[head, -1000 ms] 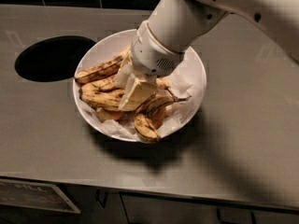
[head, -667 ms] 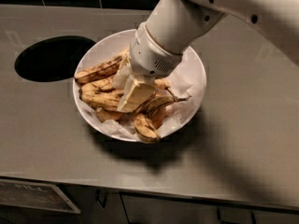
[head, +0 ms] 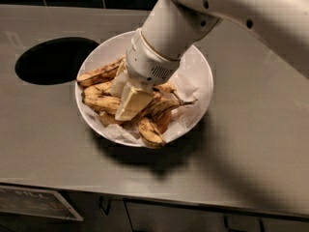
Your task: Pick banana from white bowl
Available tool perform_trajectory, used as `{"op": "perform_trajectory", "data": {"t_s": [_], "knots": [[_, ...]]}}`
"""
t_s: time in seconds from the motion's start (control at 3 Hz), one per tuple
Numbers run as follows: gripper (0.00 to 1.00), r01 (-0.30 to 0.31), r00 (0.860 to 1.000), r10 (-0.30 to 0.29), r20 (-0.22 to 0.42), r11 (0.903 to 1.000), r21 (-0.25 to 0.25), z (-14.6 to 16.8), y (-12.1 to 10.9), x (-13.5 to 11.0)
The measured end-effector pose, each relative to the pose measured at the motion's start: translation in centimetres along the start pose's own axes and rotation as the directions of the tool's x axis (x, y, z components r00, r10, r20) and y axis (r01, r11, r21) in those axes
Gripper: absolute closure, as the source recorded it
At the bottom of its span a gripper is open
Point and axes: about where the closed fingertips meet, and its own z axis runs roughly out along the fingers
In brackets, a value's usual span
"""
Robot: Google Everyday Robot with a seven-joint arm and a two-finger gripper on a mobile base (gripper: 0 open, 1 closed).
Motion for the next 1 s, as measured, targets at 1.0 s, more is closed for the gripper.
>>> {"op": "perform_trajectory", "data": {"t_s": [1.0], "knots": [[1.0,0.006,1.0,-0.006,-0.001,1.0,-0.006,0.32,-0.01,-0.12]]}}
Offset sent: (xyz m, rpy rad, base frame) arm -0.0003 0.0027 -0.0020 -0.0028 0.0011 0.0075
